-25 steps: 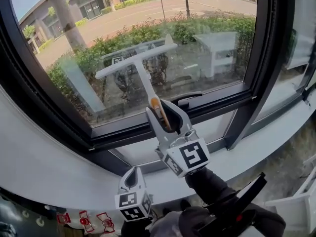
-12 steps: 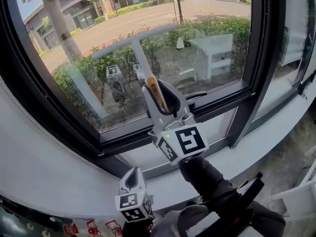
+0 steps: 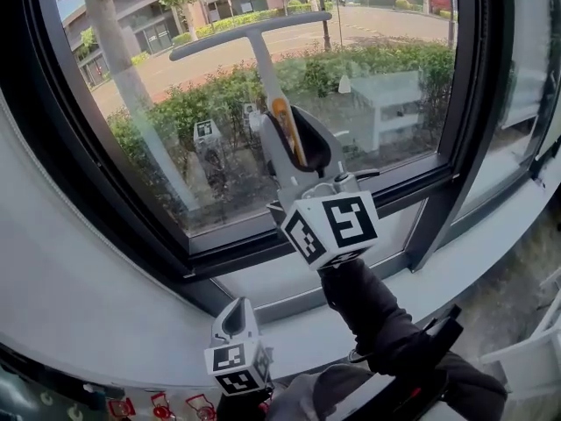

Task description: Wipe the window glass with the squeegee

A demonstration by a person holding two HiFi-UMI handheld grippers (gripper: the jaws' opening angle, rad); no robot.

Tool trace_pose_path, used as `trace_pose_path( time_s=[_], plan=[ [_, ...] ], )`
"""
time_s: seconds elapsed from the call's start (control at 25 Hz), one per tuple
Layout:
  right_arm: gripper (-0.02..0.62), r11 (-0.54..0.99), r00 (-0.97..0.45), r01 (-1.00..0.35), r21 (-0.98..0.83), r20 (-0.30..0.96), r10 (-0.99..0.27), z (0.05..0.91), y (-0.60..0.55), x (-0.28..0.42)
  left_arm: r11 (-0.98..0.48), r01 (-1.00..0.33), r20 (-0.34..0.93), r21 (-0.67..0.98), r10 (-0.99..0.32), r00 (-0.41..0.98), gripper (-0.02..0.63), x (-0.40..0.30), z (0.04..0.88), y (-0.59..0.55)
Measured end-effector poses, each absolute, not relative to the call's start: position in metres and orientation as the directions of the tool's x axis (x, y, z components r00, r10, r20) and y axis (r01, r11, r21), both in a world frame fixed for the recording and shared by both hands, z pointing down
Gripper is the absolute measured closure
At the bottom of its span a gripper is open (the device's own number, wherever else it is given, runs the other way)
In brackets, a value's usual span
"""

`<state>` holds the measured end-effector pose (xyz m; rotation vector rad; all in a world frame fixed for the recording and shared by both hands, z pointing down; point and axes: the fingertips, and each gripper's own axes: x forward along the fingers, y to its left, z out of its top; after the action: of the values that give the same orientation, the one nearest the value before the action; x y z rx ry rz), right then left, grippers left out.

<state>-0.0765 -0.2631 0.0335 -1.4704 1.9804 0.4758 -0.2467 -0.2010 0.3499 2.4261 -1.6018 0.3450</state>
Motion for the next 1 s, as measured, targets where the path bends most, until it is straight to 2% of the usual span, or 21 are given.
trace_pose_path(
  time_s=[0.28, 1.0],
  plan=[
    [0.469, 0.341, -0.217, -0.936, -0.087, -0.62, -0.754, 0.054, -0.276, -0.08, -0.384, -0.922, 0.318, 0.054, -0.868, 0.381, 0.606, -0.243, 0.355, -0.203],
    [0.469, 0.342, -0.221, -0.935, -0.092, -0.604, -0.766, 0.072, -0.273, -0.076, -0.384, -0.922, 0.319, 0.053, -0.868, 0.38, 0.606, -0.238, 0.357, -0.199]
  ],
)
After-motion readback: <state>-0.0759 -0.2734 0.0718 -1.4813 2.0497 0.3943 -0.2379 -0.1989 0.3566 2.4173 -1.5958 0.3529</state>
